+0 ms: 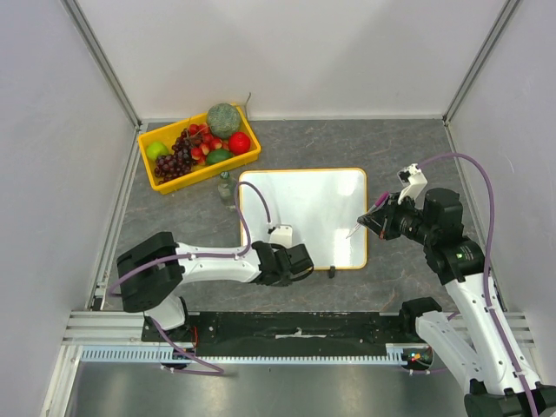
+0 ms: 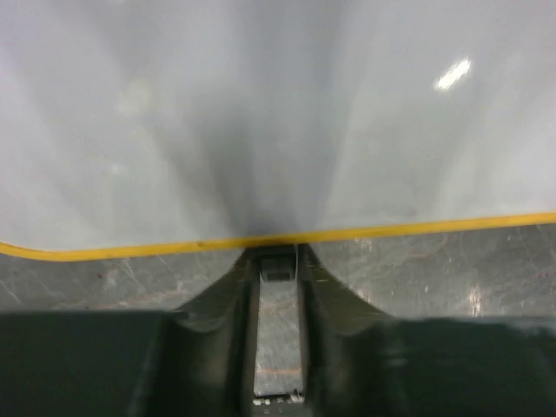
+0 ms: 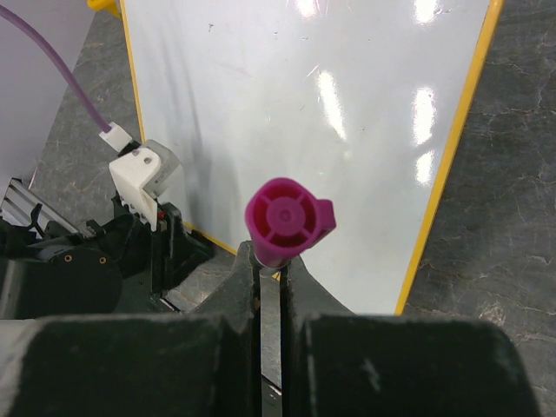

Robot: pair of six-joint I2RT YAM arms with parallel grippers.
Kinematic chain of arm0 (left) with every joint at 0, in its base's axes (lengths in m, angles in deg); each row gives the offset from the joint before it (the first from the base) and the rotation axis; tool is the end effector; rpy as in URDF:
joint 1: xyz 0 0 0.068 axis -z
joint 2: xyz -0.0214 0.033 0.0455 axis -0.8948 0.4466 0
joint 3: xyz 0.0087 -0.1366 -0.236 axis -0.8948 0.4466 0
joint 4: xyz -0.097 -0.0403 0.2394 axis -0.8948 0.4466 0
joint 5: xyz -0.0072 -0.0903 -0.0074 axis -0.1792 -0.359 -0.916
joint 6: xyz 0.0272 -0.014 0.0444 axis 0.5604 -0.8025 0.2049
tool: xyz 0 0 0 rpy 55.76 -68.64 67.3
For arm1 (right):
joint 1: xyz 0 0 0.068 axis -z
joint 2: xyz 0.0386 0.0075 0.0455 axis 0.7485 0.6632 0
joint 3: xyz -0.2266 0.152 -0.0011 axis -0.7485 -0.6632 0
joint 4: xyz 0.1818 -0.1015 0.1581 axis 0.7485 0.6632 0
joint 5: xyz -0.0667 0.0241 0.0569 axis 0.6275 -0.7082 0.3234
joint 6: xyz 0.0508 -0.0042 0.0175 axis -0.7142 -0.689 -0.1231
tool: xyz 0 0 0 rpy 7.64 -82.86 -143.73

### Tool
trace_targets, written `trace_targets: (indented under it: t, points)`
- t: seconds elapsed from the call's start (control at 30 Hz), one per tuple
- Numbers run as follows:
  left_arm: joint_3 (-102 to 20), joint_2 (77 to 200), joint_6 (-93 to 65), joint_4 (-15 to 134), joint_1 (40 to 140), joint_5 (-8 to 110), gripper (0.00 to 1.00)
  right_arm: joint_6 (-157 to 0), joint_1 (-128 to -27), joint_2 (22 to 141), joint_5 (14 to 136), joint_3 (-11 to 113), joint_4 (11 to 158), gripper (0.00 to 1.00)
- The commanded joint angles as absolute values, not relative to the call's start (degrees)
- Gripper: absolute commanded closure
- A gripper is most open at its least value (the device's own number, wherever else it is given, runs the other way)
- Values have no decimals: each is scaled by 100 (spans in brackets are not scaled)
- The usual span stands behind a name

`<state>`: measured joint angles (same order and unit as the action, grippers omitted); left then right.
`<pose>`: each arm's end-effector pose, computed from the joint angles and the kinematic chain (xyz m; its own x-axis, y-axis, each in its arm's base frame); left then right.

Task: Write a sentence on the whiteboard
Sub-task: Move the whiteboard stand to the center of the board, then hold the whiteboard at the center of the board.

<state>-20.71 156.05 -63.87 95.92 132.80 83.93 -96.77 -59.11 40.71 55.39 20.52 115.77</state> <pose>0.1144 -0.2611 0.1601 -0.8758 0.0659 -0.4781 0.0933 0.9951 -0.0337 0.1466 0.0439 0.3173 -0.6429 0.2594 -0.7207 -0.3235 0.7609 0.5624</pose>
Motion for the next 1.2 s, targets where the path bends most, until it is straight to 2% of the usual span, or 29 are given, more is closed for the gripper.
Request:
trace_targets:
  t: [0.0, 0.03, 0.13, 0.47, 0.5, 0.53, 0.57, 0.83, 1.17]
  points:
    - [-1959, 15618, -6627, 10053, 13493, 8064, 57, -9601, -5901, 4023, 5361, 2053, 11510, 100]
    - [-1915, 15531, -6618, 10053, 13511, 8082, 46, -9601, -5901, 4015, 5361, 2062, 11510, 100]
    - [-1801, 15206, -6382, 9957, 13633, 8109, 28, -9575, -5900, 3979, 5343, 2097, 11545, 100]
    - [-1388, 13590, -5801, 9579, 13748, 7696, 22, -9505, -5901, 3795, 5150, 2167, 11632, 100]
    - [-1309, 13326, -5748, 9543, 13748, 7635, 19, -9487, -5901, 3751, 5141, 2167, 11659, 100]
    - [-1213, 12984, -5730, 9517, 13739, 7564, 7, -9470, -5909, 3707, 5141, 2167, 11711, 100]
    - [-1133, 12737, -5704, 9491, 13748, 7494, 5, -9426, -5901, 3681, 5124, 2159, 11773, 100]
    - [-658, 11066, -5704, 9306, 13748, 7326, 2, -9399, -5909, 3329, 5184, 1869, 12001, 100]
    - [-588, 11363, -5239, 8753, 13634, 6808, 0, -9382, -5892, 3030, 5422, 1640, 12151, 100]
